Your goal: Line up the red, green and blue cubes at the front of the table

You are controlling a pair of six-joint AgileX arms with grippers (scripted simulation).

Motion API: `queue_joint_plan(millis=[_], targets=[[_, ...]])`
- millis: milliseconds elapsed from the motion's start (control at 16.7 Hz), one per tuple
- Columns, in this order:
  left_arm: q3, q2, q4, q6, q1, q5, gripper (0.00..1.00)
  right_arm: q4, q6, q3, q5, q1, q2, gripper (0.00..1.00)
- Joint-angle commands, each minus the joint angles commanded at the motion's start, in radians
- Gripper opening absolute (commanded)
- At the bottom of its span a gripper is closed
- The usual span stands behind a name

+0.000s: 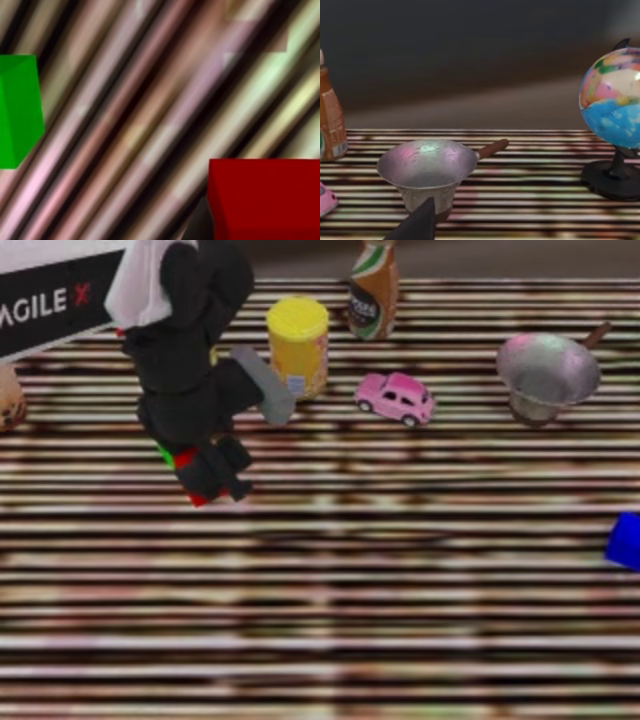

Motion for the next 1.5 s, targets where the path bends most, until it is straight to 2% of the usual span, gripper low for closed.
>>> queue_joint_plan(millis=[240, 660, 840, 1200, 1500], targets=[[-0.041, -0.034, 0.007, 0.024, -0.039, 0.0, 0.0, 0.0, 0.0, 0.0, 0.0, 0.0, 0.0, 1.0], [-0.342, -0.304, 0.031, 0.168, -0.273, 0.001, 0.0, 0.0, 0.0, 0.0, 0.0, 0.0, 0.0, 1.0], [-0.417, -0.377, 0.038, 0.21, -0.339, 0.001, 0.0, 0.0, 0.0, 0.0, 0.0, 0.0, 0.0, 1.0], [-0.43, -0.371, 0.054, 0.214, -0.34, 0.001, 0.0, 0.0, 0.0, 0.0, 0.0, 0.0, 0.0, 1.0], [-0.534, -0.306, 0.233, 0.212, -0.342, 0.001, 0.0, 0.0, 0.0, 0.0, 0.0, 0.0, 0.0, 1.0]])
